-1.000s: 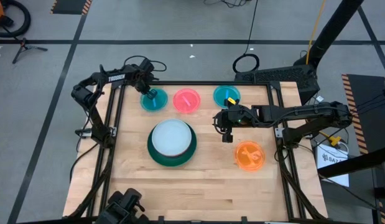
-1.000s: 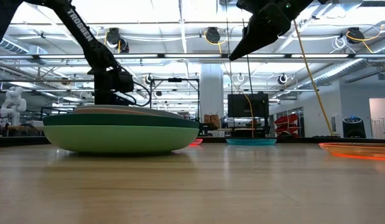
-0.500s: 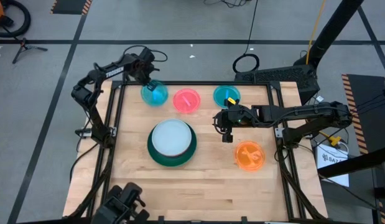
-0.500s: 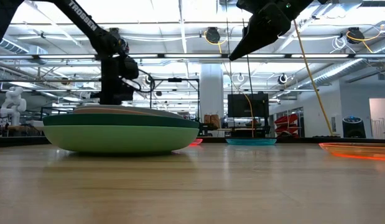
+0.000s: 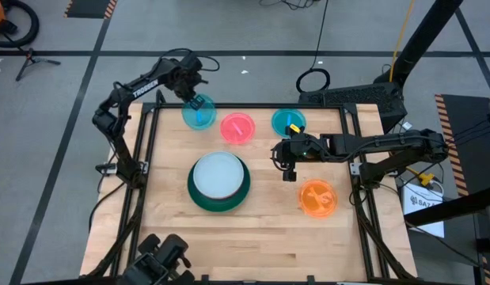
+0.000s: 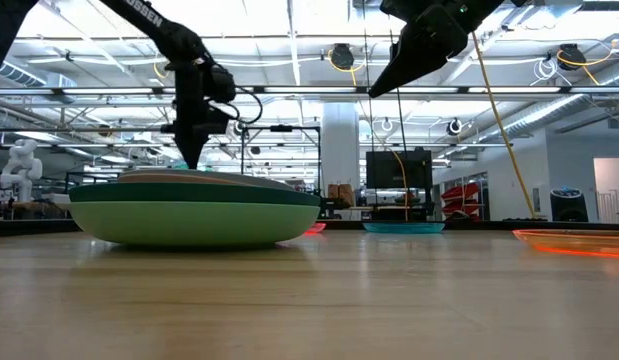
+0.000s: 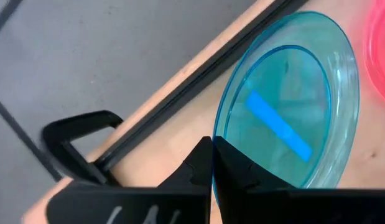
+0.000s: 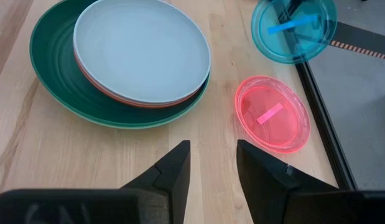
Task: Stack plastic plates
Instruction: Stack the left light blue plate on top of the blue plate
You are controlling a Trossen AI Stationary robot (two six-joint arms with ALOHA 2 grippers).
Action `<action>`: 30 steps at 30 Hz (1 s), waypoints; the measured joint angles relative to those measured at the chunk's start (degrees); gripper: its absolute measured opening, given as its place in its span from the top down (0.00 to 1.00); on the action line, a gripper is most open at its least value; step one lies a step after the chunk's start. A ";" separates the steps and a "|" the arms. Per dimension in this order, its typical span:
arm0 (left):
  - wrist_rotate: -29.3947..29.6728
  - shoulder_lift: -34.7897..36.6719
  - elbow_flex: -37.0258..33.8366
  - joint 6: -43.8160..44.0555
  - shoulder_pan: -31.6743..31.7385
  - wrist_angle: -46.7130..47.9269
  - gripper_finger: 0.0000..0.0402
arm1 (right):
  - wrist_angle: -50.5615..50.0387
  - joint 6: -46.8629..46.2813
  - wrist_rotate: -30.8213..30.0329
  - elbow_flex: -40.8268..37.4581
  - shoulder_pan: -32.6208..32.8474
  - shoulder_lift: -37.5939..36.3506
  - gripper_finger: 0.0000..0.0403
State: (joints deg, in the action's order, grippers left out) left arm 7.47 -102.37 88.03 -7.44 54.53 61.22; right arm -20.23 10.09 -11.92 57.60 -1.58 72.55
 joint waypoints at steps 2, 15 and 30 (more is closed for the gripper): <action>1.87 0.11 1.66 -0.07 -1.30 2.18 0.98 | -0.08 -0.02 0.00 0.00 0.02 0.00 0.70; -0.97 16.74 5.05 2.87 -11.96 4.43 0.98 | -1.11 -0.44 0.00 0.00 0.00 0.02 0.70; -1.28 19.79 4.22 10.56 -38.19 3.82 0.98 | -1.07 -0.44 0.00 0.00 0.02 0.02 0.70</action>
State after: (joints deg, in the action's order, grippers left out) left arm 6.18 -82.58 92.25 3.12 16.34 65.05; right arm -21.30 9.65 -11.92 57.60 -1.57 72.58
